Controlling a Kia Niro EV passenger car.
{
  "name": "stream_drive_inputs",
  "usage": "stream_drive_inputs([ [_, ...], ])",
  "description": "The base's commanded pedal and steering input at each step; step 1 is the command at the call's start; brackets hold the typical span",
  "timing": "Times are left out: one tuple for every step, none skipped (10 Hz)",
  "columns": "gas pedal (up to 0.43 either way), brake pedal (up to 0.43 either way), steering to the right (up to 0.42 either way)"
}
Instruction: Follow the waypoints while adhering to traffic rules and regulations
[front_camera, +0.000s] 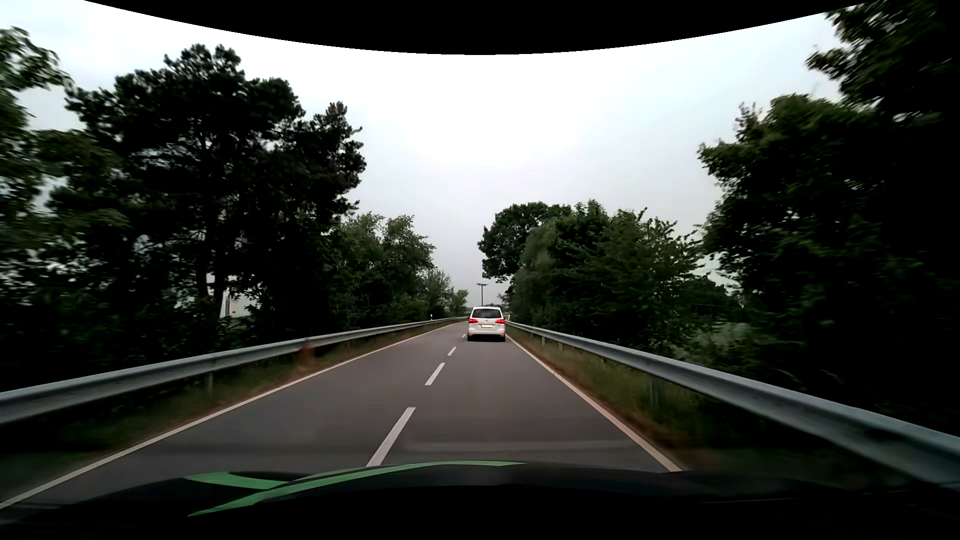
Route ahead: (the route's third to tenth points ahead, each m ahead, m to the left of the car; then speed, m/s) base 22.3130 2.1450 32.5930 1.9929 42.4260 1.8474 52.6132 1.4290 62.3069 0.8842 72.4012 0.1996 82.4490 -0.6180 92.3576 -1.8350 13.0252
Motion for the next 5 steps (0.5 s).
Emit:
stream_drive_inputs([
  [0.331,0.0,0.003],
  [0.319,0.0,0.003],
  [0.311,0.0,0.001],
  [0.311,0.0,0.0],
  [0.26,0.0,-0.001],
])
